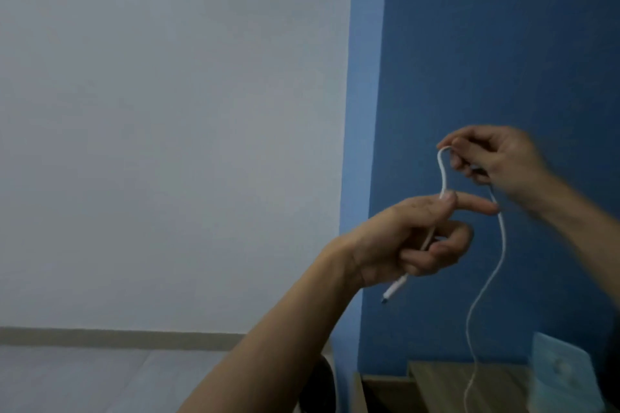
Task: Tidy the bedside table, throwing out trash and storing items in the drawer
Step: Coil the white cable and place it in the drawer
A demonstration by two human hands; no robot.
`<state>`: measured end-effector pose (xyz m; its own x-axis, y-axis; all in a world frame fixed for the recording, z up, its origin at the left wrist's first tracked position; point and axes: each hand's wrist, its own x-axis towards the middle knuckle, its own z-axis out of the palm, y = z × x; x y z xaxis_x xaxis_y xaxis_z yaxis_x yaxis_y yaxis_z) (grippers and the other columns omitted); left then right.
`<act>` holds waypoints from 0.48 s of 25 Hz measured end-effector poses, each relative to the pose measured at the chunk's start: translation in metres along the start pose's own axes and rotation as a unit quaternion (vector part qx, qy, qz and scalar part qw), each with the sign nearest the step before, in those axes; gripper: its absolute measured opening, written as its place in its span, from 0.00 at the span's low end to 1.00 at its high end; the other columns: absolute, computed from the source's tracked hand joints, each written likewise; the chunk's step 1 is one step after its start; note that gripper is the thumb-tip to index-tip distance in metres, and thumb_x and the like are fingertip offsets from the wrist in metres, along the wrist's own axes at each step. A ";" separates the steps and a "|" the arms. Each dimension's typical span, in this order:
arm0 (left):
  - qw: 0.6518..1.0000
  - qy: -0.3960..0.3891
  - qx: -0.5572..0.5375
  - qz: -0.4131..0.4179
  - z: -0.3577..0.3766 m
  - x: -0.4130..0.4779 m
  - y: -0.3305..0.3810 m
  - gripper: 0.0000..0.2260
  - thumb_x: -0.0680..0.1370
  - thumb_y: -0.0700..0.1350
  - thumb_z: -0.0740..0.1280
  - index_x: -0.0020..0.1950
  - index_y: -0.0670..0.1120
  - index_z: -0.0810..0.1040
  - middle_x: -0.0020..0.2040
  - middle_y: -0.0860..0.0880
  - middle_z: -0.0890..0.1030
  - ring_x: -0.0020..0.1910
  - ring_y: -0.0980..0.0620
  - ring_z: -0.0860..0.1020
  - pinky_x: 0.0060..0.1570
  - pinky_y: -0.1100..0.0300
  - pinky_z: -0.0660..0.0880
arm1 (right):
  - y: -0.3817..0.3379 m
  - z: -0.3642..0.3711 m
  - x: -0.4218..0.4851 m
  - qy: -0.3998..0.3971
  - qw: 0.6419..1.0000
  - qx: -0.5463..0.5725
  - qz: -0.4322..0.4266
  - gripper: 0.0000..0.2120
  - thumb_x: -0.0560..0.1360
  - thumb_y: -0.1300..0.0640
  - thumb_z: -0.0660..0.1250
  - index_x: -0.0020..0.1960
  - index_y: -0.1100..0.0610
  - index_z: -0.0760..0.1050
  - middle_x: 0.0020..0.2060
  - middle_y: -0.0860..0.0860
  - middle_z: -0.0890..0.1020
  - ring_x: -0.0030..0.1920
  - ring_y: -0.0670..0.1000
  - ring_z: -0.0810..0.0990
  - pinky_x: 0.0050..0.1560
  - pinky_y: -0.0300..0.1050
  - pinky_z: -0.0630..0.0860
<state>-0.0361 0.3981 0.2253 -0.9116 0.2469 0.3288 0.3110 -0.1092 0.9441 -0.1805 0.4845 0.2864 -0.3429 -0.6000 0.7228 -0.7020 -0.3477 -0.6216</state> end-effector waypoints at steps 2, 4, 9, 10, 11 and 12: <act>0.998 -0.017 -0.058 -0.008 0.001 -0.013 0.010 0.17 0.79 0.37 0.47 0.56 0.46 0.74 0.27 0.51 0.75 0.16 0.61 0.58 0.14 0.73 0.59 | -0.011 0.025 0.008 -0.012 0.999 0.047 -0.020 0.19 0.78 0.62 0.60 0.34 0.48 0.81 0.23 0.43 0.79 0.22 0.40 0.70 0.20 0.28 0.61; 0.993 -0.036 -0.105 -0.031 0.003 -0.026 0.020 0.21 0.72 0.28 0.50 0.57 0.43 0.73 0.34 0.45 0.80 0.16 0.60 0.70 0.13 0.71 0.62 | -0.021 0.051 0.016 -0.028 0.995 0.078 -0.047 0.18 0.77 0.62 0.60 0.34 0.48 0.81 0.24 0.44 0.79 0.21 0.41 0.69 0.20 0.29 0.60; 0.999 0.022 -0.033 -0.034 0.012 -0.058 0.052 0.19 0.65 0.28 0.52 0.45 0.44 0.76 0.42 0.43 0.79 0.22 0.59 0.68 0.15 0.72 0.58 | -0.045 0.101 0.029 -0.049 0.993 0.088 -0.068 0.17 0.77 0.59 0.61 0.34 0.47 0.82 0.24 0.43 0.79 0.24 0.43 0.70 0.23 0.33 0.64; 0.999 0.041 -0.015 -0.029 0.014 -0.065 0.059 0.19 0.71 0.30 0.49 0.45 0.45 0.77 0.38 0.47 0.78 0.22 0.61 0.61 0.16 0.71 0.54 | -0.050 0.108 0.029 -0.053 0.992 0.091 -0.065 0.16 0.77 0.59 0.61 0.35 0.49 0.81 0.23 0.43 0.79 0.24 0.43 0.71 0.23 0.32 0.65; 0.998 0.063 -0.006 -0.020 0.014 -0.071 0.065 0.18 0.76 0.33 0.48 0.46 0.45 0.76 0.35 0.49 0.76 0.23 0.60 0.57 0.16 0.72 0.53 | -0.055 0.113 0.029 -0.059 0.991 0.101 -0.067 0.14 0.77 0.59 0.61 0.35 0.51 0.80 0.23 0.43 0.79 0.23 0.43 0.70 0.22 0.32 0.66; 0.997 0.070 -0.006 -0.013 0.014 -0.076 0.070 0.17 0.78 0.36 0.47 0.48 0.45 0.76 0.33 0.49 0.76 0.22 0.61 0.56 0.15 0.73 0.54 | -0.059 0.118 0.030 -0.062 0.989 0.112 -0.069 0.13 0.77 0.59 0.62 0.36 0.52 0.79 0.23 0.44 0.78 0.22 0.42 0.70 0.21 0.31 0.66</act>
<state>0.0590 0.3847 0.2666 -0.9482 0.1123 0.2971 0.2845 -0.1161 0.9516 -0.0762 0.4021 0.3092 -0.1654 -0.6146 0.7713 -0.5758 -0.5748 -0.5815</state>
